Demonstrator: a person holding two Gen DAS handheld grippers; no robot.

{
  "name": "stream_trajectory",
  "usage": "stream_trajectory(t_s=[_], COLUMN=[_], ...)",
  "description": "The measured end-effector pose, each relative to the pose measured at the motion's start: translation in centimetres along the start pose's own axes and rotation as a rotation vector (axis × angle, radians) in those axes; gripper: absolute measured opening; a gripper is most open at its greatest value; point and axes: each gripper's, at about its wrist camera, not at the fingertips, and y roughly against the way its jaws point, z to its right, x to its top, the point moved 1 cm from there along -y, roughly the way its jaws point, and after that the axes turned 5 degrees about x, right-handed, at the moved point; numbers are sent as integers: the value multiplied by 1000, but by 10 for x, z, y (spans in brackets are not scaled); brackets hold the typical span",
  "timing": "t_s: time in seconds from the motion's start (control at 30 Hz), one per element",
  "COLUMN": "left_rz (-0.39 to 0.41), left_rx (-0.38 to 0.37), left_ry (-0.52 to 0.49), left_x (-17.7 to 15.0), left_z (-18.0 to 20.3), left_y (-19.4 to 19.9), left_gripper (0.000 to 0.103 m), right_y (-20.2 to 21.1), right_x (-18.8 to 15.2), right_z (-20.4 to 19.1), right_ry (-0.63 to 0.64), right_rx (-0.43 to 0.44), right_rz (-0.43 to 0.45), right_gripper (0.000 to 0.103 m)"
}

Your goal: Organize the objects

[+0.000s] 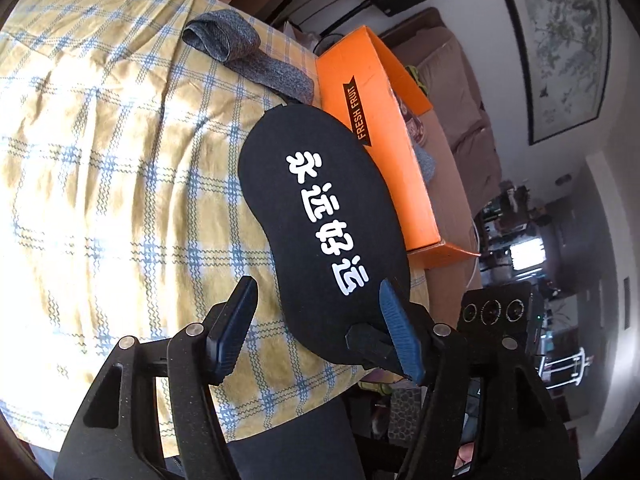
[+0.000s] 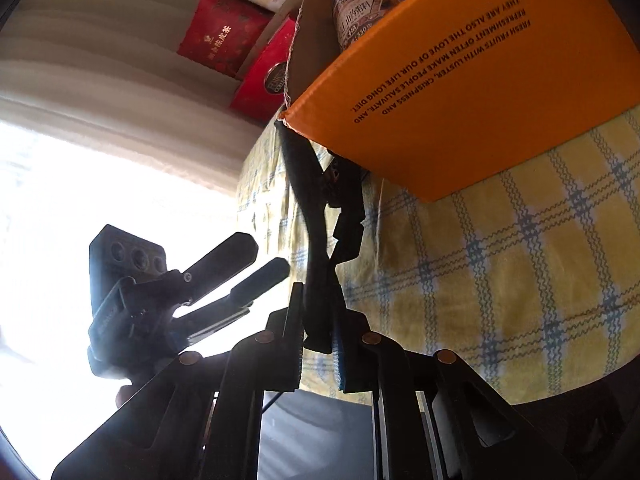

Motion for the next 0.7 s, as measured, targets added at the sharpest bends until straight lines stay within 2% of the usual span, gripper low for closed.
stream_trajectory(t_s=[0.07,0.23,0.37,0.4,0.47,0.5,0.53,0.7], left_rz=[-17,0,-20,-17,0,10,18,68], left_rx=[-27,-40,-69,-69,-53,-34,-20,-8], left_ry=[14,59,82,79,75,65,57,18], left_x=[-3,2,4,3,3,4,5,6], left_z=[-1,-8,-12,-10,-9,-7,-6,4], left_y=[-6,-10,-16,-17,-15,-14,-13,3], left_gripper=[60,60,59,55,37,17,14,10], right_y=[-3,-2,-1,-2,-4,-4,-5,-5], right_x=[0,-4,-5,-6,-6,-6,-6,-7], right_z=[3,-3,-8,-10,-17,-21,-25,-44], right_ry=[-30,-3,11,20,42,62,85,201], right_rx=[37,24,29,31,19,4,-13,-118], right_rz=[-12,-21,-21,-23,-24,-23,-22,4], right_gripper=[11,11,11,11,11,11,11,11])
